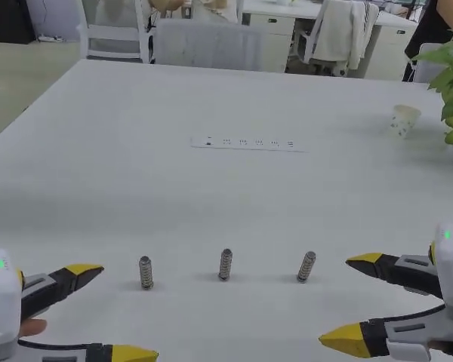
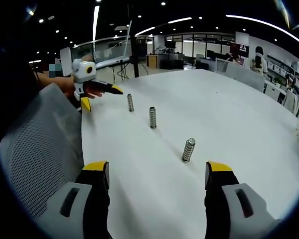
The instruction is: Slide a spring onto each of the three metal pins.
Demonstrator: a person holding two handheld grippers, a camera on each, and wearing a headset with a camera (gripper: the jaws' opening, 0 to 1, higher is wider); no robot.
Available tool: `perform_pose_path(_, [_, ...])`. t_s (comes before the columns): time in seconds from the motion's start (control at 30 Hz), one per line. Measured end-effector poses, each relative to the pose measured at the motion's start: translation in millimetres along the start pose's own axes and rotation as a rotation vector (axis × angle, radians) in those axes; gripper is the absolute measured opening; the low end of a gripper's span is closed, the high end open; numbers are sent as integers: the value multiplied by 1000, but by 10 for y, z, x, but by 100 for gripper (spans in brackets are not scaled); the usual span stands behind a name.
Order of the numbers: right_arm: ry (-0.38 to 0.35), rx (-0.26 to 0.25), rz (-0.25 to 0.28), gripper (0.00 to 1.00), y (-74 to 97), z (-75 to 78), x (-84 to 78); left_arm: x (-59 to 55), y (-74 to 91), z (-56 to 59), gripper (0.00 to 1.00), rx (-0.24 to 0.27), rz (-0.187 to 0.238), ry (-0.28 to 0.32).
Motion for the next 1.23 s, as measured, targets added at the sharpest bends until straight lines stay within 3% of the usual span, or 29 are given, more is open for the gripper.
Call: perform_pose_path(1.23, [-25,-14,11,80,29,48,9,-20,-42,-16,92,-5,-7,19])
Point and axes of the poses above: the centre of the closed fingertips' face, and the gripper's own axes: y roughly backward along the fingers, z roughly to its right, x roughly out of its top, the point moved 4 cm from there along y, roughly backward along the fingers, and after that the axes turned 15 degrees about x, right-handed, at the moved point
